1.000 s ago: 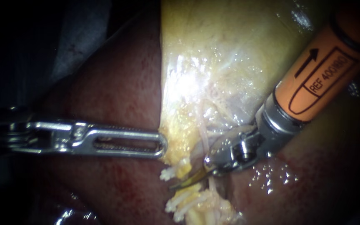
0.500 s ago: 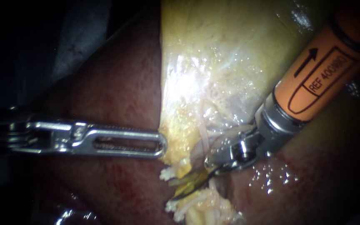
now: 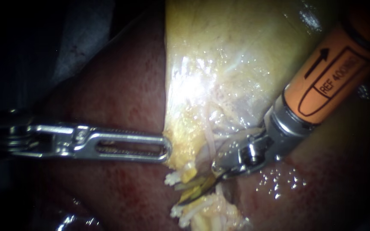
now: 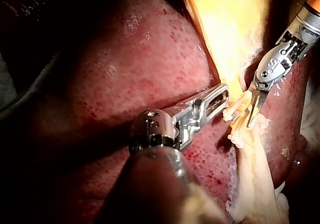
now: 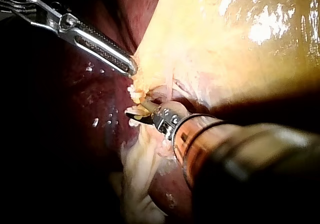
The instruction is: Go back from the cut left tube
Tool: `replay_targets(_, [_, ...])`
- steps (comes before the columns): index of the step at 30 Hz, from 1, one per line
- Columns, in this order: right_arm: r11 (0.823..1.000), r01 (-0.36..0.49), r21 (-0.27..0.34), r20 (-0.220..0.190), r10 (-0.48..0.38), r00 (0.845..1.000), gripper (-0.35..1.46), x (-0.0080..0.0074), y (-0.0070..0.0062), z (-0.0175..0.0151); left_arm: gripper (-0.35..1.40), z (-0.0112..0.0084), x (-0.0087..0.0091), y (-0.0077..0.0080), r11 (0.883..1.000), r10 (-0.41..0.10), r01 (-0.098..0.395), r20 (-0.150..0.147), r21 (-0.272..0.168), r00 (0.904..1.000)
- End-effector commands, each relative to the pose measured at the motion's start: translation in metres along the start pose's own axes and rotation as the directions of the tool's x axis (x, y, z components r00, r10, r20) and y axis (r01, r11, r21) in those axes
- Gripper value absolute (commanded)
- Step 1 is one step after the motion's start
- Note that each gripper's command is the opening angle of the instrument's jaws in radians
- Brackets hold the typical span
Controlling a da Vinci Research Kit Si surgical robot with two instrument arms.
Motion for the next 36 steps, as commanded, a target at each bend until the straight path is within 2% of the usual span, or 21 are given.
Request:
replay_targets(1, [1.0, 0.002, -0.002, -0.002, -0.002, 1.0, 0.46, 0.0, -0.0002, -0.0003, -0.35, 0.0, 0.0, 0.0, 1.0, 0.0, 0.0, 0.0, 0.0, 1.0])
replay_targets(11, [0.999, 0.021, -0.042, -0.038, -0.023, 0.999, 0.51, -0.0005, -0.0014, -0.0058, -0.35, 0.0, -0.0001, 0.0001, 1.0, 0.0, 0.0, 0.0, 0.0, 1.0])
replay_targets(14, [0.995, 0.023, -0.094, -0.067, -0.029, 0.997, 0.51, -0.0008, -0.0017, -0.0081, -0.35, 0.0, -0.0001, 0.0001, 1.0, 0.0, 0.0, 0.0, 0.0, 1.0])
replay_targets(21, [0.99, 0.031, -0.138, -0.092, -0.044, 0.995, 0.54, -0.0009, -0.002, -0.0131, -0.35, 0.0, -0.0001, 0.0001, 1.0, 0.0, 0.0, 0.0, 0.0, 1.0])
replay_targets(26, [0.986, 0.035, -0.165, -0.104, -0.053, 0.993, 0.62, -0.001, -0.0021, -0.0146, -0.35, 0.0, -0.0001, 0.0001, 1.0, 0.0, 0.0, 0.0, 0.0, 1.0])
replay_targets(30, [0.984, 0.04, -0.172, -0.137, -0.064, 0.988, 0.69, -0.001, -0.0022, -0.0154, -0.35, 0.0, -0.0001, 0.0001, 1.0, 0.0, 0.0, 0.0, 0.0, 1.0])
replay_targets(36, [0.98, 0.04, -0.194, -0.144, -0.069, 0.987, 0.71, -0.0009, -0.0023, -0.0175, -0.35, 0.0, -0.0001, 0.0001, 1.0, 0.0, 0.0, 0.0, 0.0, 1.0])
